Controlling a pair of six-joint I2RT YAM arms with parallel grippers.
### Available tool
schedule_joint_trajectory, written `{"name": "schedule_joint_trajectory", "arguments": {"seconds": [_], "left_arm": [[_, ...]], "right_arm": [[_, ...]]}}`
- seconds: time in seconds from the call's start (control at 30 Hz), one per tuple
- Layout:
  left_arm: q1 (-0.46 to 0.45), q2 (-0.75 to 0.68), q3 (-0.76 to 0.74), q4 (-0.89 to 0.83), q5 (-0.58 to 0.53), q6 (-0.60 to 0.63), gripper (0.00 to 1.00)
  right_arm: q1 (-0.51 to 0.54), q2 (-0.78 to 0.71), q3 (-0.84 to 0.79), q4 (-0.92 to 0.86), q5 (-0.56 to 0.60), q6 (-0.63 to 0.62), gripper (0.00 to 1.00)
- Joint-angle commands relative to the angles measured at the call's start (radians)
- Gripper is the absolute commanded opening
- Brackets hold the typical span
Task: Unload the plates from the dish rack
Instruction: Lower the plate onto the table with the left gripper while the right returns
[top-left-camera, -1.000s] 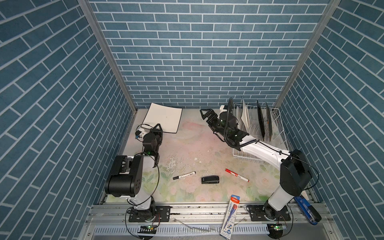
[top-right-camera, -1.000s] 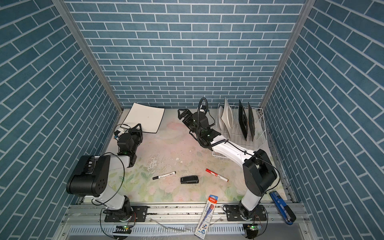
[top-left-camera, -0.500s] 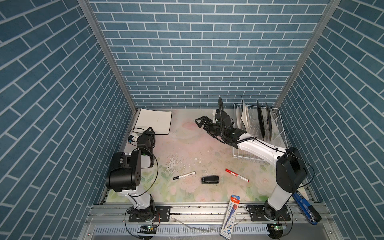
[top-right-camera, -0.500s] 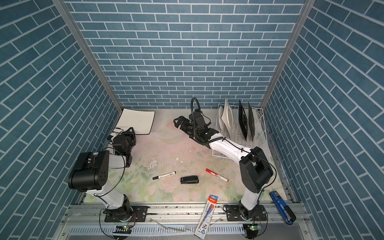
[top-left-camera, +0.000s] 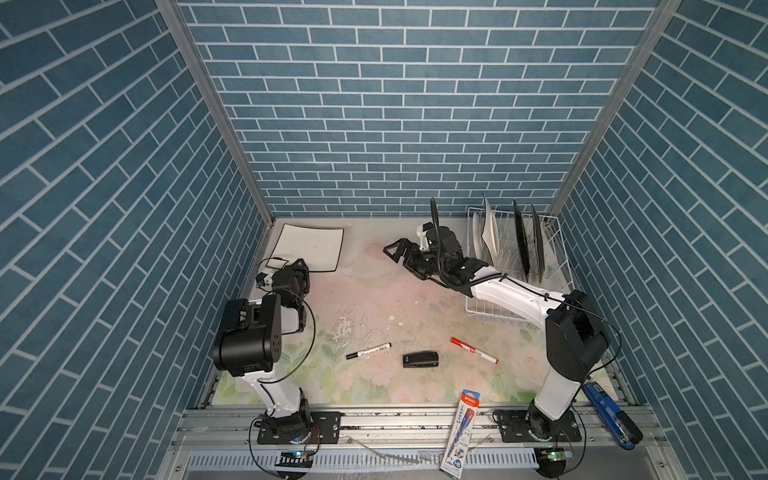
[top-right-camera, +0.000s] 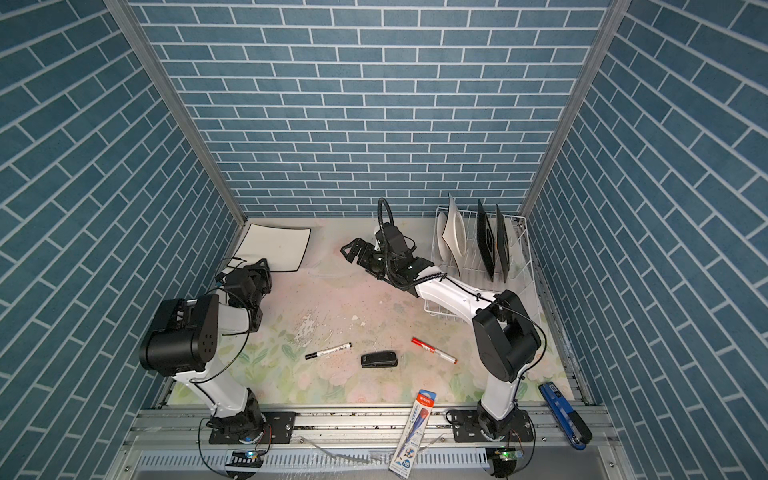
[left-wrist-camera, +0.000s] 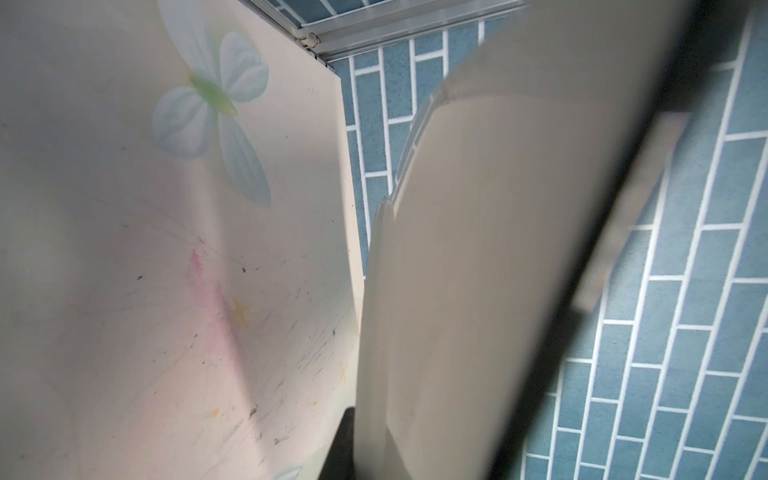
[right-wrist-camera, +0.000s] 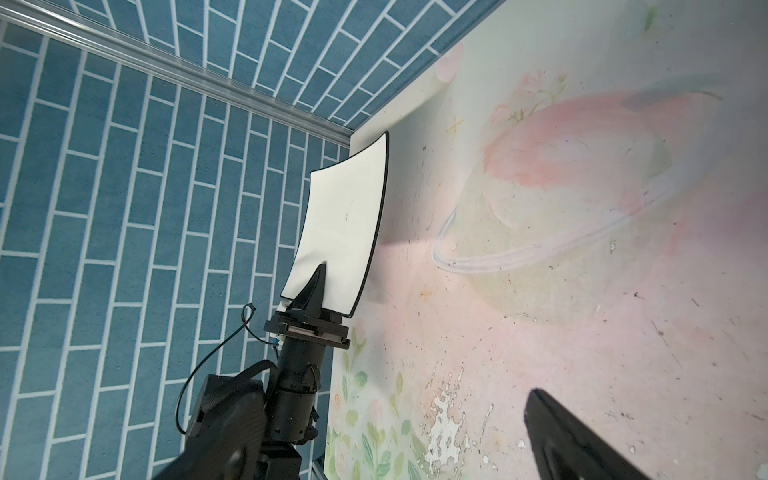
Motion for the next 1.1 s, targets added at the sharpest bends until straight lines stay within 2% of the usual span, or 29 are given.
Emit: {"name": "schedule_joint_trajectory", "arguments": {"seconds": [0.0,0.4,0.77,1.07], "left_arm": [[0.009,-0.058,0.065,0.083,0.001,0.017,0.00],[0.040,0.018,0.125,0.075,-0.011,-0.006,0.00],[0.040,0.124,0.196,0.171,0.002,-0.024,0.00],[0.041,0.146,0.214,0.158,0.005,-0.027,0.00]], "right_arm": [[-0.001,0.020,0.013,0.022,-0.031,-0.007,0.99],[0.000,0.031,0.029,0.028,-0.024,-0.001,0.99],[0.000,0.045,0.047,0.025,-0.037,0.002,0.99],[0.001,0.053,0.047,0.025,-0.043,0.006,0.99]]}}
